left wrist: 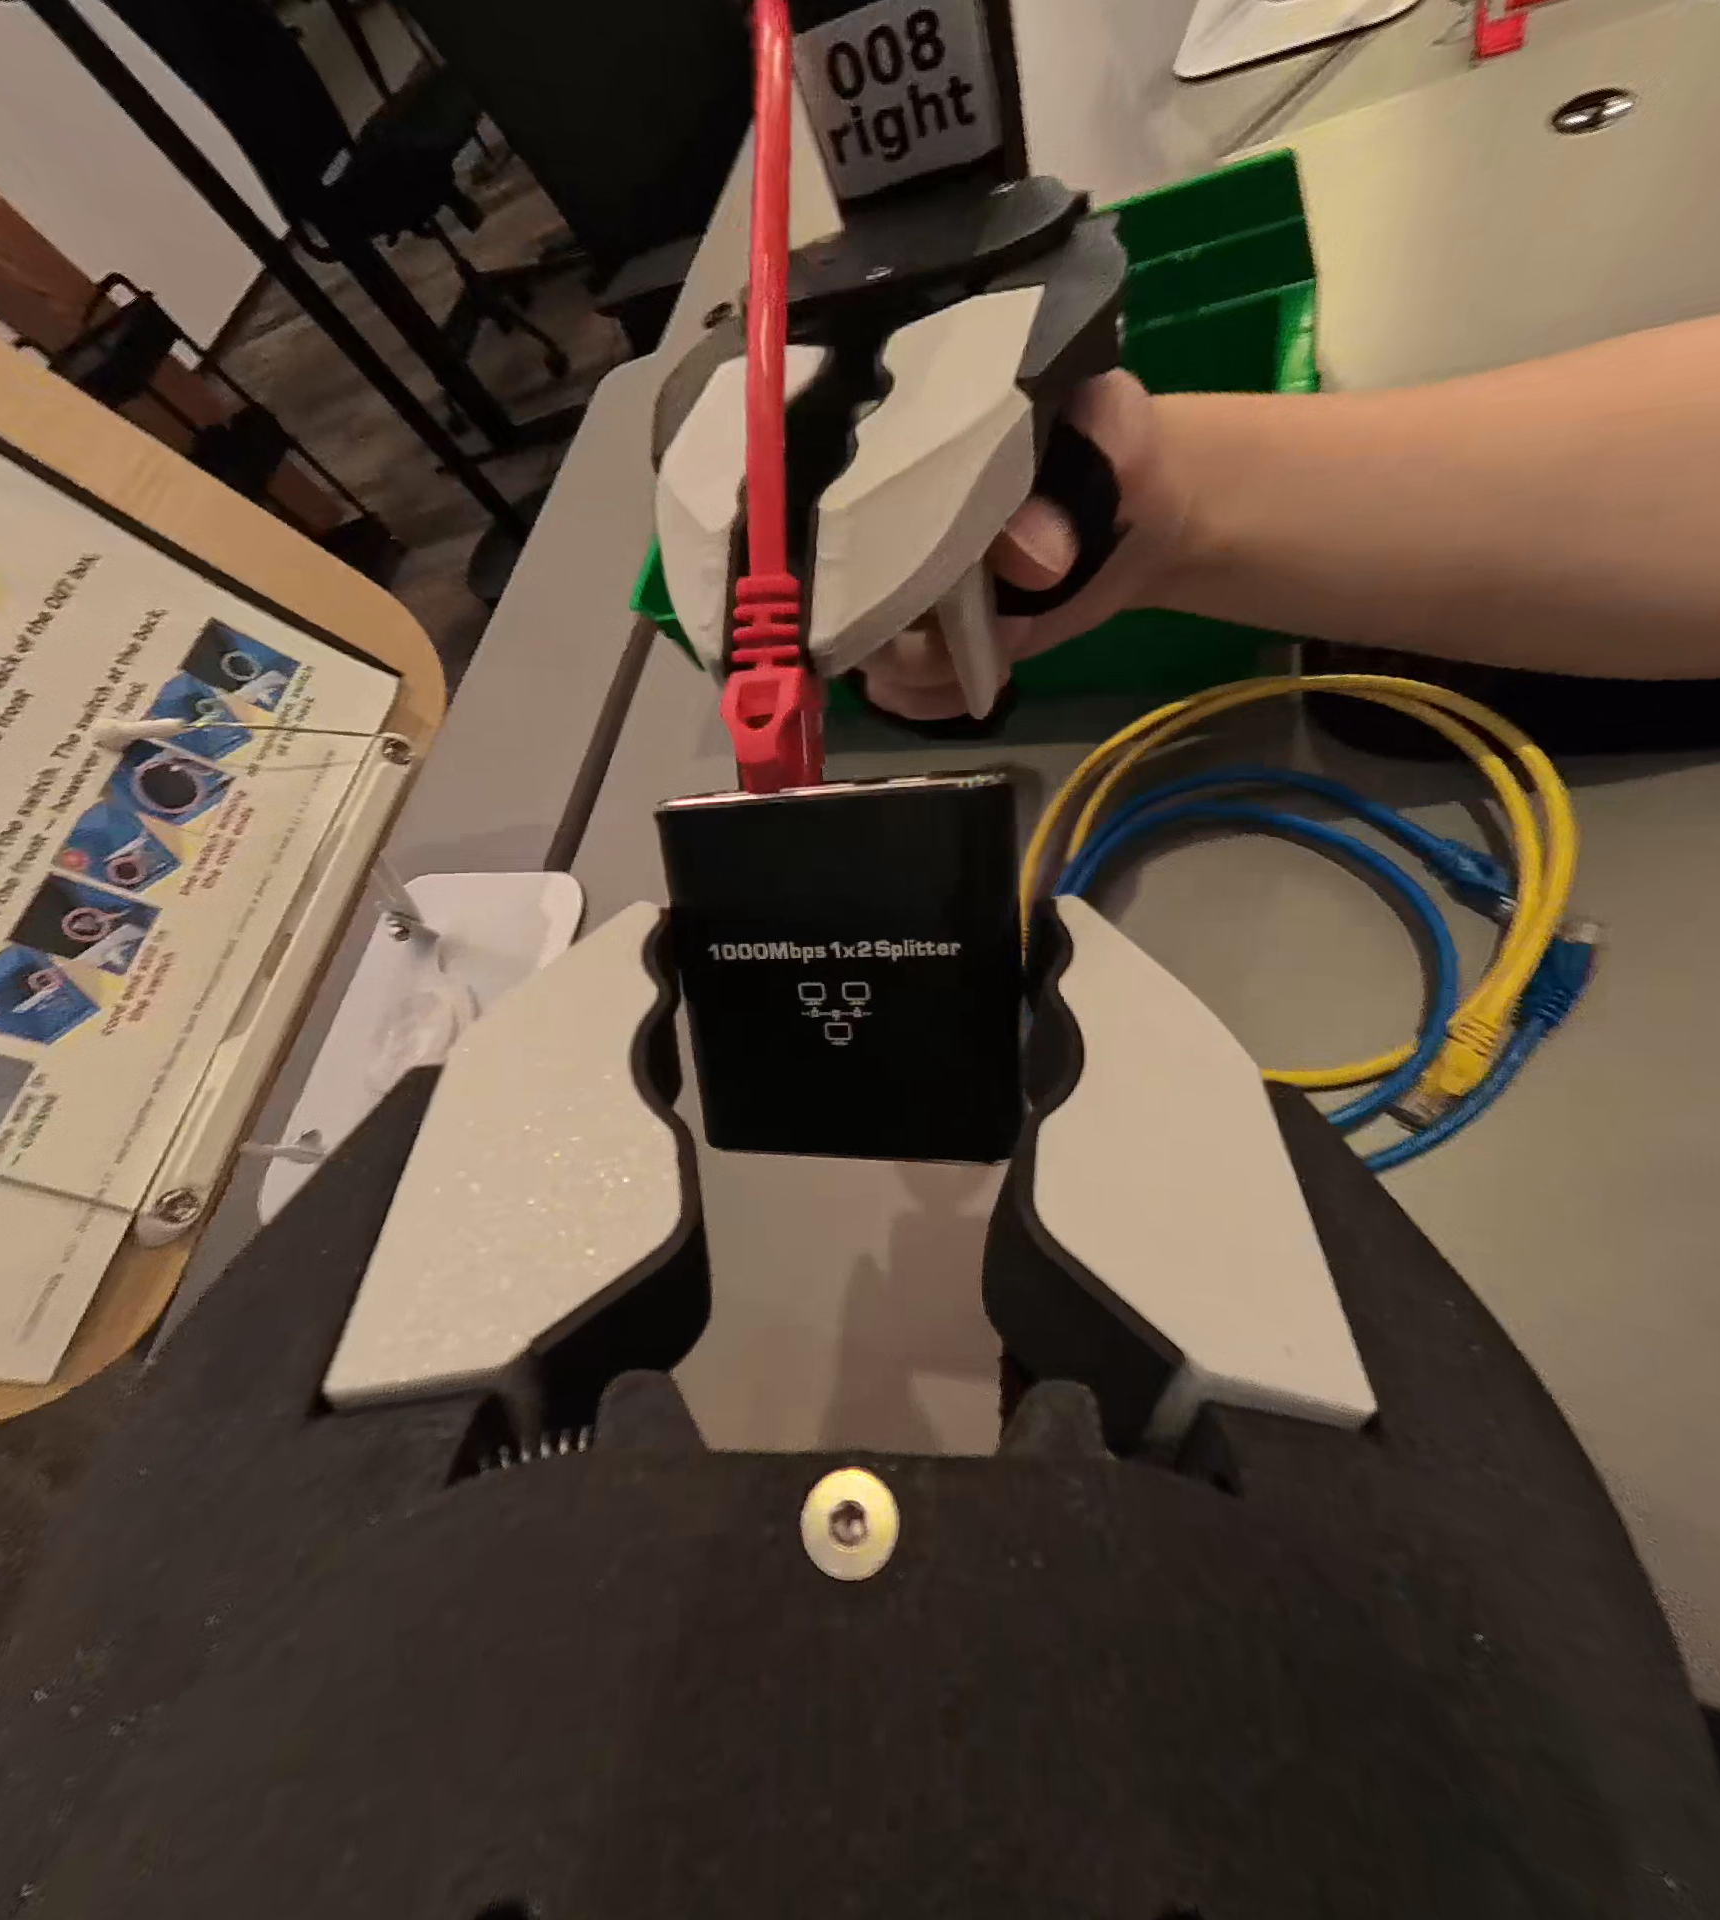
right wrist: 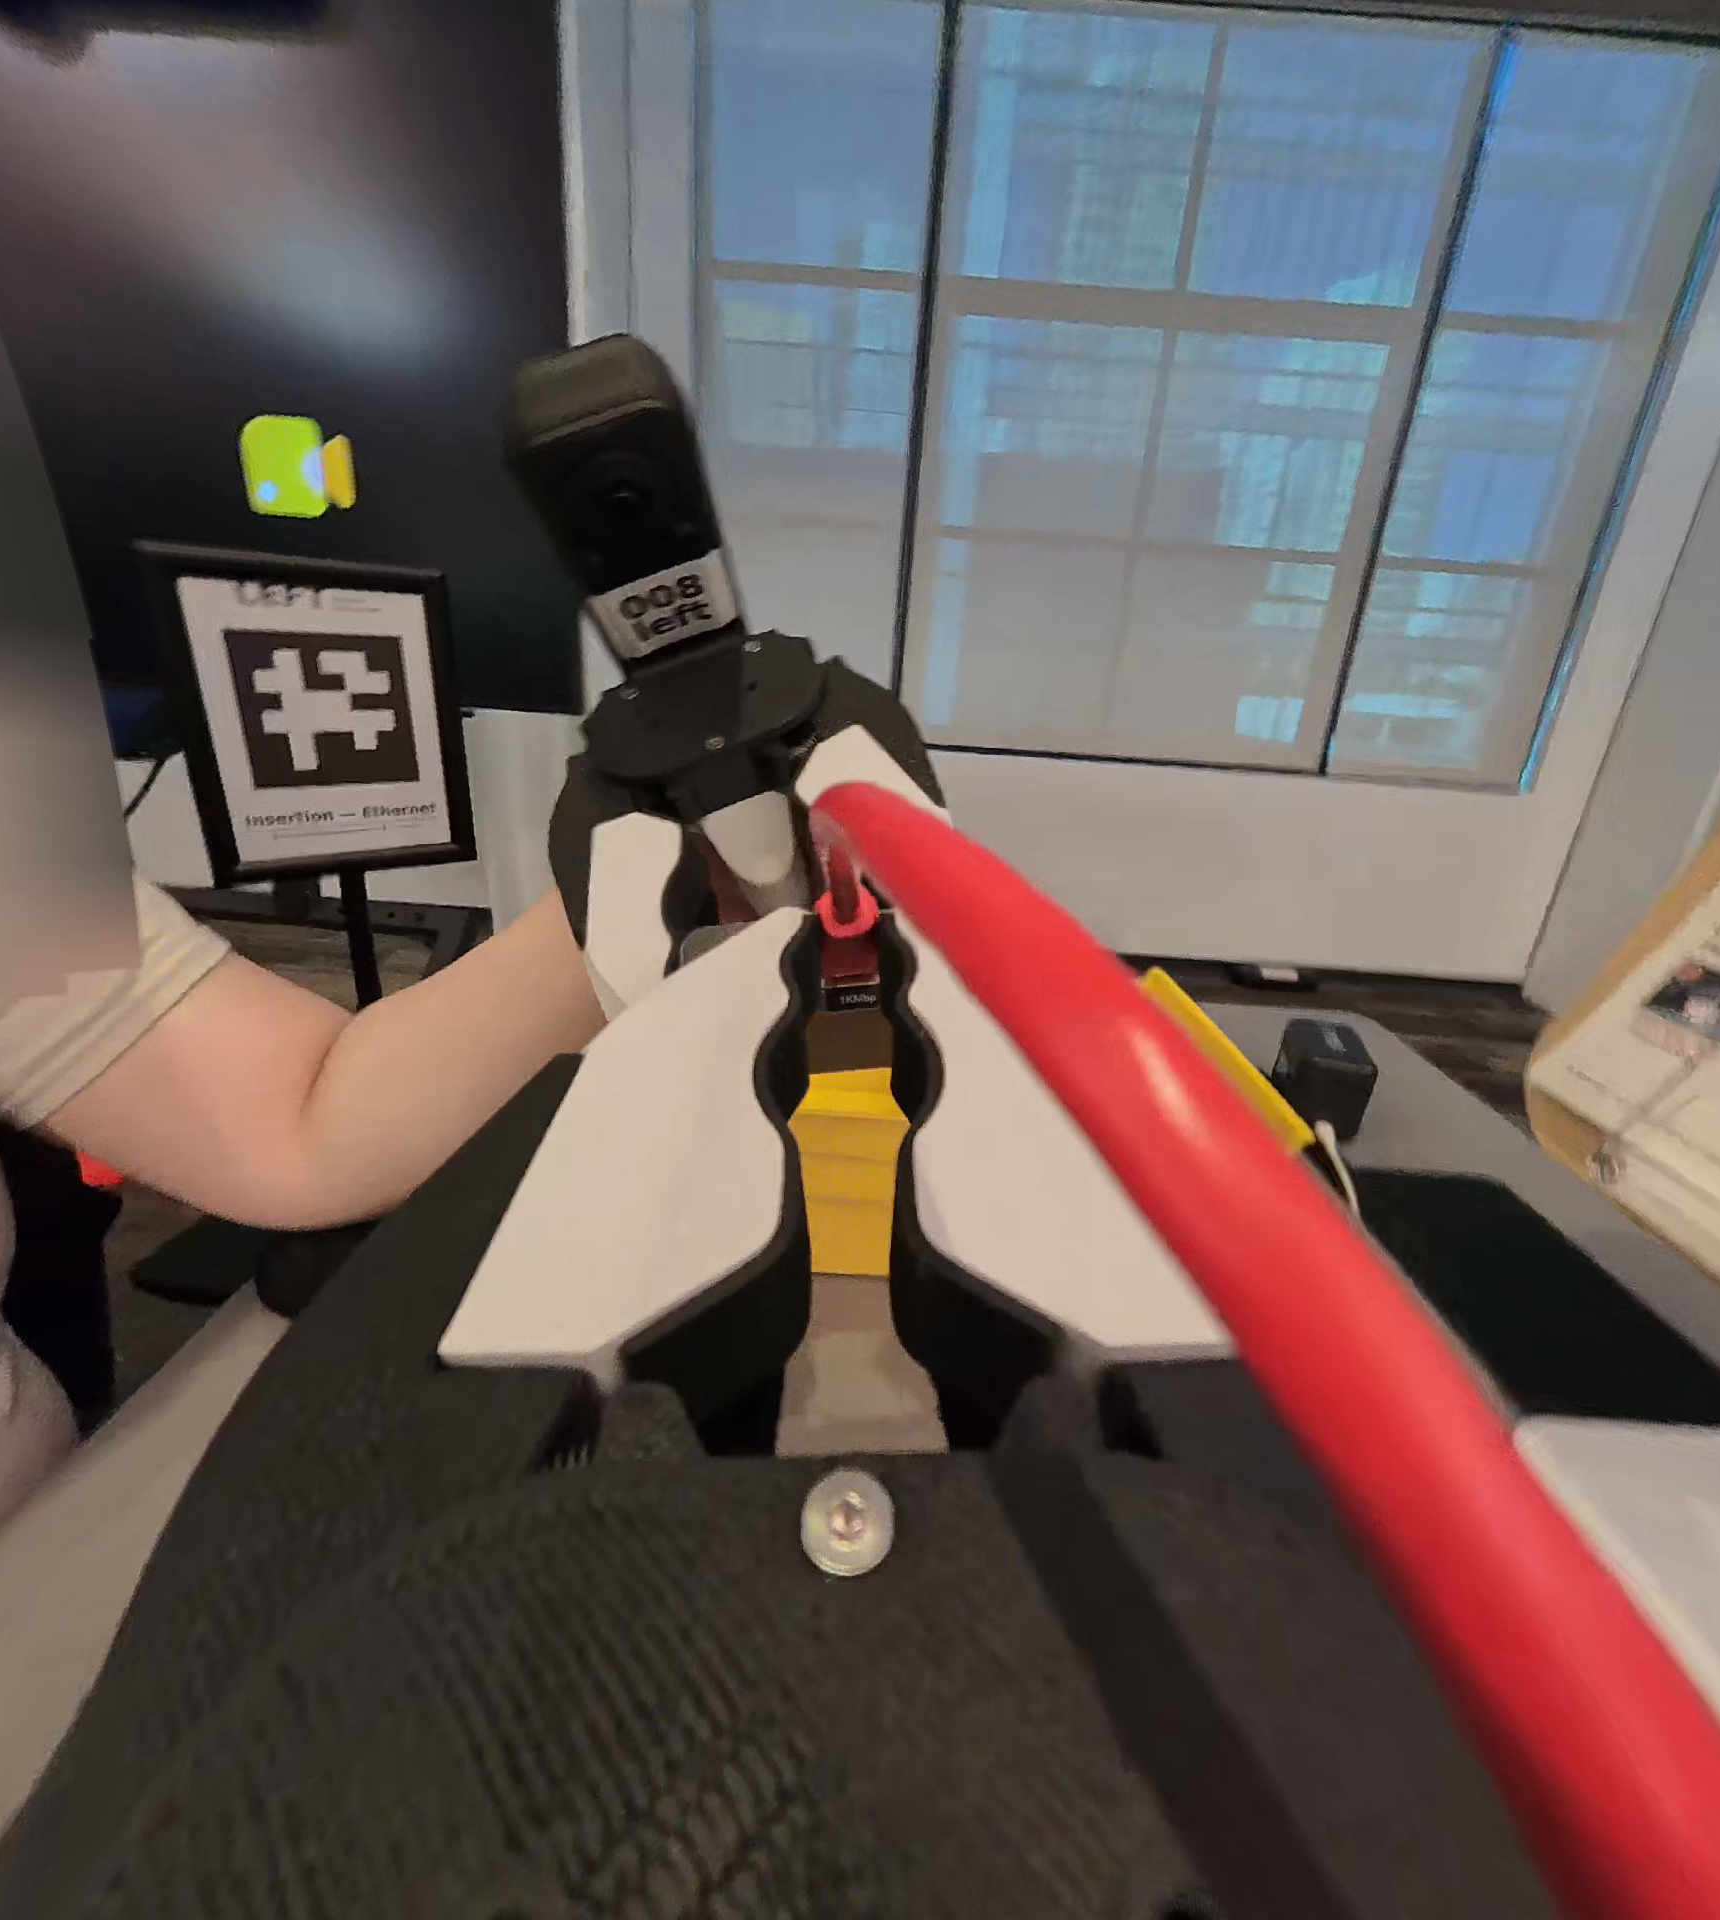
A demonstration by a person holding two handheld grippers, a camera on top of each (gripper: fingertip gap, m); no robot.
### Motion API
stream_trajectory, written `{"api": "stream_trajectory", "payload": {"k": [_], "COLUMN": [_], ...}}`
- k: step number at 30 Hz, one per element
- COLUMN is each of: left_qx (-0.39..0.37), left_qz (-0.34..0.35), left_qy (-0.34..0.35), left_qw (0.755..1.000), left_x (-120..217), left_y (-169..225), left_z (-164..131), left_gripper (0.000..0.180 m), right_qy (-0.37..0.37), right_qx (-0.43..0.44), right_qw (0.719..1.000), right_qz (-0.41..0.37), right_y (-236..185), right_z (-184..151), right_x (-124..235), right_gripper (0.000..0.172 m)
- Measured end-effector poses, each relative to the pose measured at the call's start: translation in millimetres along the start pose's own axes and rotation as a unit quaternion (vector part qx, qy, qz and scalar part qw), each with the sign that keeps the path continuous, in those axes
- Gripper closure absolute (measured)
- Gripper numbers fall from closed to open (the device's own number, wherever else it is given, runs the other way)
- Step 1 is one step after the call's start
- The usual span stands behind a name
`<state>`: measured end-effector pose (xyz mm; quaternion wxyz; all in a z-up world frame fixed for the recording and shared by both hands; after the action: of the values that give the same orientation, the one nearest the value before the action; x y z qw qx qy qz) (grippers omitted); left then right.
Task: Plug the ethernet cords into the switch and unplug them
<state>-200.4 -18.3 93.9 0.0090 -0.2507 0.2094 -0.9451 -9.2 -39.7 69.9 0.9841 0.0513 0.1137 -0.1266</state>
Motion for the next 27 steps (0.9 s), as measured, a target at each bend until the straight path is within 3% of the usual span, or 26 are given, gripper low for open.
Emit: {"api": "stream_trajectory", "payload": {"k": [1,4,8,10,12,17,24,27], "left_qx": [0.006,0.052,0.106,0.122,0.127,0.085,0.073,0.099], "left_qz": [0.015,0.030,0.069,0.091,0.095,0.089,0.071,0.050], "left_qy": [-0.007,-0.076,-0.186,-0.231,-0.269,-0.358,-0.389,-0.397], "left_qw": [1.000,0.995,0.974,0.961,0.950,0.926,0.915,0.911], "left_x": [-3.1,-13.5,-30.8,-42.0,-54.1,-88.5,-130.0,-138.0], "left_y": [-3.0,-13.9,-24.4,-27.5,-27.2,-12.2,3.9,5.2], "left_z": [-1.0,-10.2,-29.0,-38.3,-45.8,-58.5,-81.6,-95.0], "left_gripper": [0.117,0.117,0.117,0.118,0.118,0.118,0.118,0.118], "right_qy": [-0.009,-0.041,-0.157,-0.202,-0.238,-0.383,-0.457,-0.475], "right_qx": [-0.034,-0.121,-0.259,-0.369,-0.417,-0.354,-0.237,-0.209], "right_qw": [0.999,0.987,0.933,0.891,0.870,0.850,0.858,0.855], "right_qz": [-0.020,-0.101,-0.193,-0.172,-0.110,-0.070,0.005,-0.005], "right_y": [4.9,19.5,39.6,44.1,39.9,11.8,-43.3,-56.5], "right_z": [-0.2,-5.6,-39.3,-54.2,-61.4,-44.6,1.6,10.0], "right_x": [0.0,0.2,9.9,13.3,12.7,13.7,39.1,57.9], "right_gripper": [0.161,0.152,0.153,0.157,0.160,0.157,0.150,0.146]}}
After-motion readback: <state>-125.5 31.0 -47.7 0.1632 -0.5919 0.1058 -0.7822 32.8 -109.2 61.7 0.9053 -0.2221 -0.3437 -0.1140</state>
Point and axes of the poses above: each gripper's, where its closed fingertips meet, x back along the fingers, z out of its top, y = z × x across the jaws, the point moved 10 cm from there along x, back along the fingers, and after that the axes turned 3 degrees about z, right-handed, at the moved point
